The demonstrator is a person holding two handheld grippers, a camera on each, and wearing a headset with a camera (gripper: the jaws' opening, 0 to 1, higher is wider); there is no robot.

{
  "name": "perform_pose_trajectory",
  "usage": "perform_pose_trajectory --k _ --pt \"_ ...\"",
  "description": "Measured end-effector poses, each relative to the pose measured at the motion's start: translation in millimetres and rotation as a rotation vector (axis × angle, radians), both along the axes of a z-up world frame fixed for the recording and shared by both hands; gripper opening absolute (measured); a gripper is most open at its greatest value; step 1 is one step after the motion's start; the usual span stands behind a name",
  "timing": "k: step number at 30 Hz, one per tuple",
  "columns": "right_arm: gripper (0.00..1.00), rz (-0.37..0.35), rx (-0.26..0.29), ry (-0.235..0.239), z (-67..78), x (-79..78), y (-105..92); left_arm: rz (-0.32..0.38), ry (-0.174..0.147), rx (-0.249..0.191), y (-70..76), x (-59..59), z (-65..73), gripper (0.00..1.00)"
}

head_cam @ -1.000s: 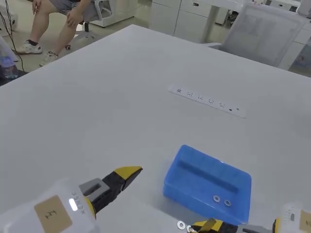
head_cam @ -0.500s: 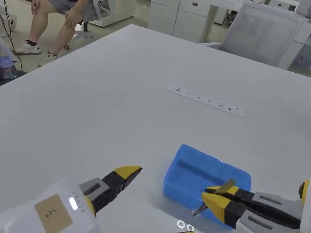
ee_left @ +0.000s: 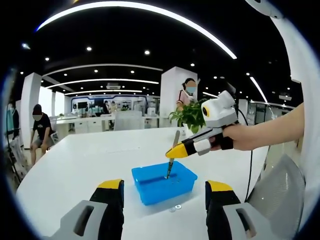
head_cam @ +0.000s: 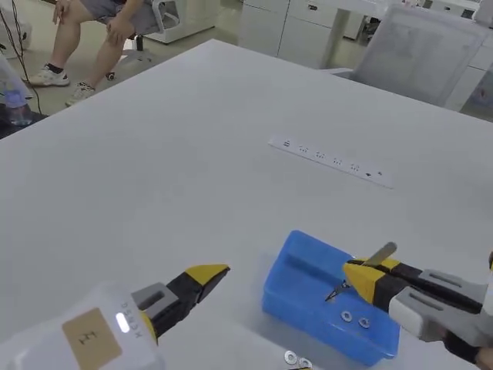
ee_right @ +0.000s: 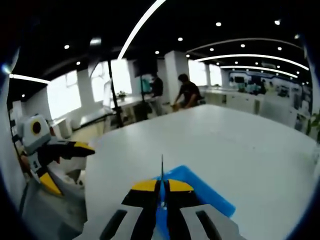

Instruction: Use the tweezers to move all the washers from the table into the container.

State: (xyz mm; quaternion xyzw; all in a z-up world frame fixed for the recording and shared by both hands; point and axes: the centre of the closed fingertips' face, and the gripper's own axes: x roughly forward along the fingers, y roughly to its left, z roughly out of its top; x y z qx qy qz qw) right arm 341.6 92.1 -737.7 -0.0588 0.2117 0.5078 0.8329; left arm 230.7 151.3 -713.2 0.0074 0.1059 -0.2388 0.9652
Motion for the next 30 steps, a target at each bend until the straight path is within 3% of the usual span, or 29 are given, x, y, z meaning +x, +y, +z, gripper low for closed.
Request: perform_pose_trajectory --k 7,22,30 --pt "0.02 -0.026 -0.042 0.021 -18.7 13.8 -4.2 -0.002 0.004 0.001 0.2 -0.2 -0.9 0.65" --pt "0.02 -0.026 -0.098 0.067 -53.3 26.6 -3.4 -0.003 0.014 0.011 0.0 0.4 -3.9 0.65" --pt "0.02 -0.026 -0.106 0.075 -59.6 24.6 -1.6 -0.007 0.021 0.018 -0.9 0.1 -5.7 0.64"
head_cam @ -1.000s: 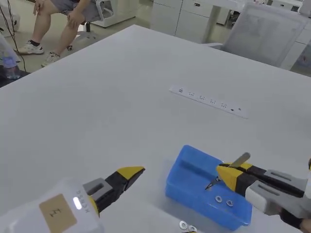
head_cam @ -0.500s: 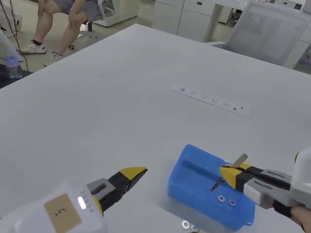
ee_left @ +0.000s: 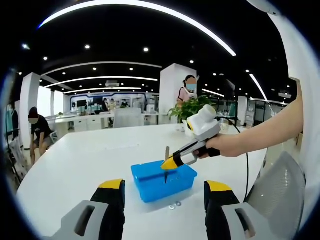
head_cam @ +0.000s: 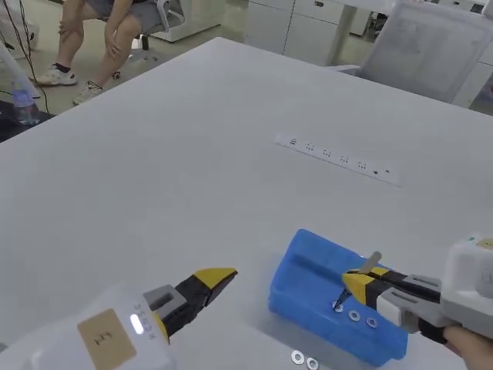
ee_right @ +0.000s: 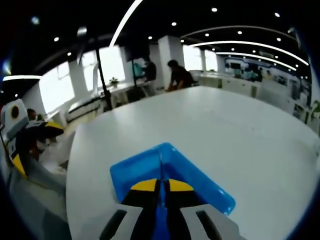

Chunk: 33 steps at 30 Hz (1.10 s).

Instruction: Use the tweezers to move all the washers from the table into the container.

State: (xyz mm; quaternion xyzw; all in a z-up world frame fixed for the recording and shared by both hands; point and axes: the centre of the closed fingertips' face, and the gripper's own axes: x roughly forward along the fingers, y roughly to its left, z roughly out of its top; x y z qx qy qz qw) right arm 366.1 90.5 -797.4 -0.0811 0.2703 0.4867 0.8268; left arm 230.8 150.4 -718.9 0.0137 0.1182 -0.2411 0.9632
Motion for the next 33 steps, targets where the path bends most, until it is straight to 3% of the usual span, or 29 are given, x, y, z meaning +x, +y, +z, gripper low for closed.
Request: perform_pose_trajectory --k 6,17,30,33 --pt "0.03 0.005 0.004 -0.012 2.7 -1.2 -1.4 -0.004 0.003 0.003 -1.0 -0.6 -0.6 0.64" --pt "0.03 -0.004 0.055 -0.033 28.4 -12.1 -5.8 -0.008 0.006 0.005 -1.9 -1.3 -0.8 0.63" --pt "0.03 0.017 0.121 -0.078 67.3 -42.3 -11.7 -0.007 0.007 0.011 -1.2 -1.0 -1.4 0.63" --pt "0.03 0.026 0.127 -0.070 68.6 -50.7 -11.1 -0.011 0.006 0.010 -1.7 -1.0 -1.2 0.63"
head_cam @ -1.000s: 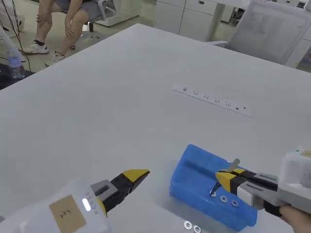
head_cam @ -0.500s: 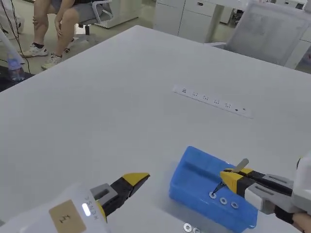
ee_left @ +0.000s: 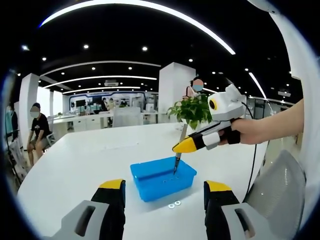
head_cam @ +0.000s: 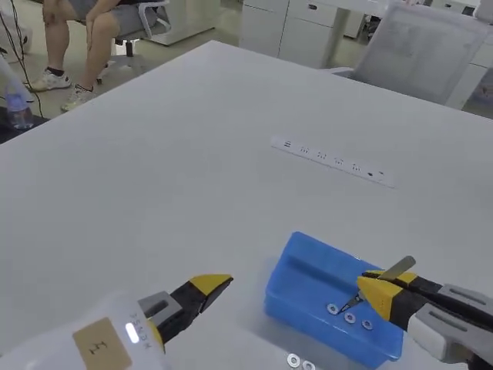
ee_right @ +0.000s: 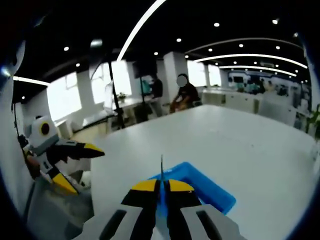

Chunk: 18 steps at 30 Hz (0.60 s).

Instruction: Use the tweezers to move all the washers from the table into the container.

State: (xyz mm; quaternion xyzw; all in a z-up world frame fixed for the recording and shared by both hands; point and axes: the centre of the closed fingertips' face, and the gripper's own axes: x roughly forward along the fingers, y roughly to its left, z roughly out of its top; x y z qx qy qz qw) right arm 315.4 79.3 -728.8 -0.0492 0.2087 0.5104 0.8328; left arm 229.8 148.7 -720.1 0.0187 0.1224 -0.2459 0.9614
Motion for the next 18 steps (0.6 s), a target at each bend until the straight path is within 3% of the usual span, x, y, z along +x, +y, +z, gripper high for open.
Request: perform_pose_trajectory --k 7,18 --pt "0.03 0.037 -0.016 0.039 -17.9 -18.0 6.1 0.000 0.000 0.004 0.4 -0.2 -0.6 0.62" --pt "0.03 0.070 -0.065 0.097 -53.8 -27.1 14.1 0.002 0.001 0.005 1.5 -0.6 -0.7 0.62"
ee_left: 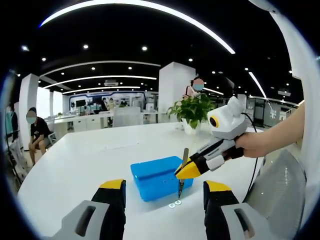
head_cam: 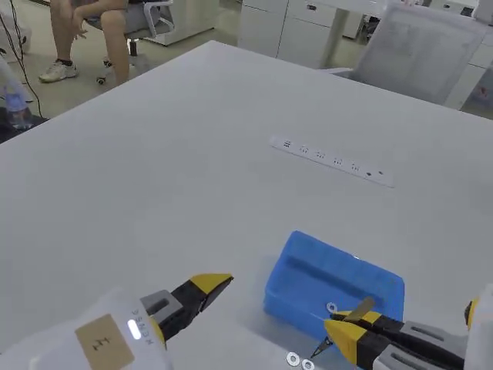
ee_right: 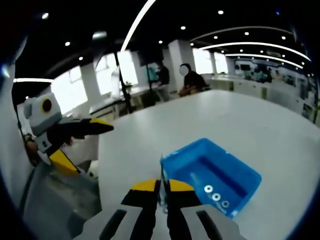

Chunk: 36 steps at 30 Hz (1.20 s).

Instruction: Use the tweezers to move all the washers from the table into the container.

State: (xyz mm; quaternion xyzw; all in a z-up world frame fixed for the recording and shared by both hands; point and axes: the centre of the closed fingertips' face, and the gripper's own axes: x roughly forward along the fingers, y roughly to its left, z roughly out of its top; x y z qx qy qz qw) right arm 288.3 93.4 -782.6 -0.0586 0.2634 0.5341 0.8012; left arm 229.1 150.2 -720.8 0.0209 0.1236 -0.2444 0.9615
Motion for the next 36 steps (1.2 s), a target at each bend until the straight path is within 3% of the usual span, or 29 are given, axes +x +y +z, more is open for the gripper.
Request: perform_pose_trajectory --k 11,20,26,29,33,36 --pt "0.03 0.006 -0.021 0.029 -17.4 -3.5 4.1 -0.001 0.004 0.007 0.3 0.0 -1.7 0.61" --pt "0.03 0.012 -0.034 0.022 -22.0 -3.6 3.3 -0.002 0.004 0.010 0.7 0.0 -2.7 0.61" --pt "0.03 0.095 -0.078 -0.060 -21.4 -14.6 9.0 0.001 0.005 0.014 2.3 0.1 -4.2 0.61" --pt "0.03 0.178 -0.122 -0.139 -21.7 -23.2 13.3 -0.001 0.005 0.016 2.2 0.1 -4.3 0.61" --pt "0.03 0.218 -0.150 -0.176 -25.2 -30.0 16.5 0.000 0.006 0.021 2.1 -0.1 -4.4 0.60" --pt "0.03 0.206 -0.160 -0.179 -26.2 -27.9 14.2 0.001 0.005 0.021 2.2 -0.1 -4.1 0.60"
